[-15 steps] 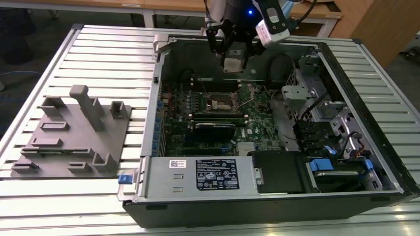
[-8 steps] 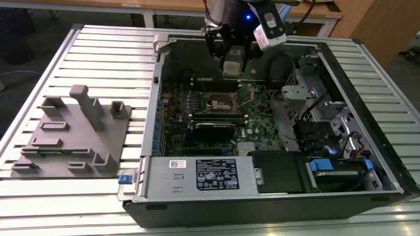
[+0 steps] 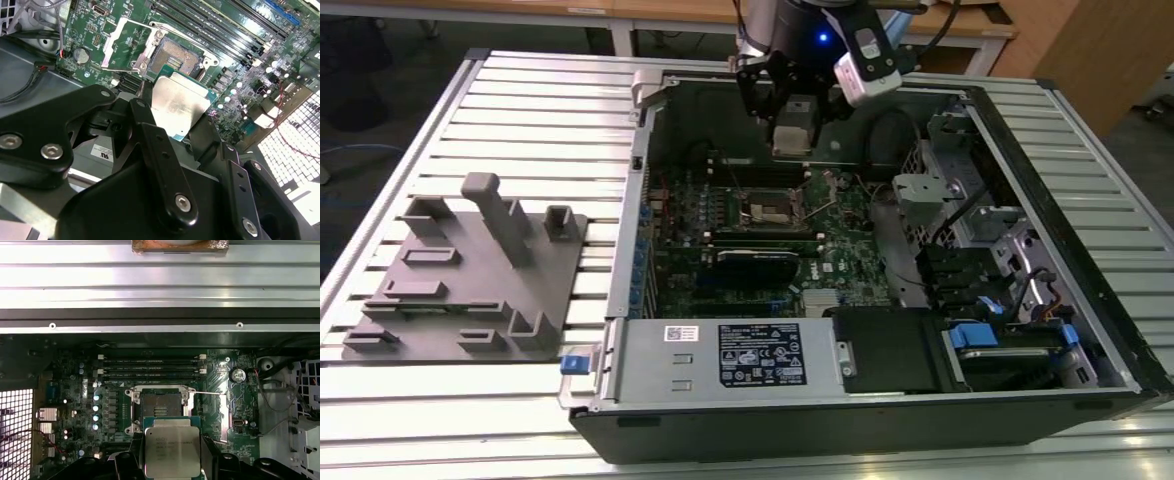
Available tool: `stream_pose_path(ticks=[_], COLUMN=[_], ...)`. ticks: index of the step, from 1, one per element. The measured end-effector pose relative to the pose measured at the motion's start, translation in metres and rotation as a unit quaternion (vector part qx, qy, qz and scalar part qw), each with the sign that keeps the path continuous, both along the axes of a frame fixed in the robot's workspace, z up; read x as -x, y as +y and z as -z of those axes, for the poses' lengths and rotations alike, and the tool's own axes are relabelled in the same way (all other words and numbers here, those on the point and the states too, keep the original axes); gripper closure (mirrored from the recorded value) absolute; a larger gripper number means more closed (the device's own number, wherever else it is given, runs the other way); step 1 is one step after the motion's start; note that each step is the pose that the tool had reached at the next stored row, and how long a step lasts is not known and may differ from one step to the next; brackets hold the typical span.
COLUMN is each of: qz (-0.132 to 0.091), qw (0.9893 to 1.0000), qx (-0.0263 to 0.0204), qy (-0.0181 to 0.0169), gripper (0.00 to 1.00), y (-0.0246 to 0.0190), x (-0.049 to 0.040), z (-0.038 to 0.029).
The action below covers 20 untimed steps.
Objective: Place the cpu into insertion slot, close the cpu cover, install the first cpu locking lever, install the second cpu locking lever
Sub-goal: 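Place the cpu into insertion slot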
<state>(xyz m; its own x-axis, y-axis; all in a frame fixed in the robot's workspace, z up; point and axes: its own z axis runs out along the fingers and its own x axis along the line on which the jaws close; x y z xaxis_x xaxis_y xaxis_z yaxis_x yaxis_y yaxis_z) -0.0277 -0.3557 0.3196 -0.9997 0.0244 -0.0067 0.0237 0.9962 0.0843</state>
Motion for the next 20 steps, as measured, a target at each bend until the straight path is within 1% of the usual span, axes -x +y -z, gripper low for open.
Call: stream_pose_path(ticks=[4, 9, 12, 20], qz=[0.000, 0.000, 0.000, 0.000], qw=[1.0000, 1.0000, 1.0000, 1.0000], qx=[0.0000, 0.0000, 0.0000, 0.0001], qy=[-0.0014, -0.0039, -0.0040, -0.0040], gripper=[0.46, 0.46, 0.46, 0.46], y=[0.0000, 0.0000, 0.0000, 0.0000], x=[0.0007, 0.0014, 0.0014, 0.0015], z=[0.0006, 0.0030, 0.0044, 0.0054])
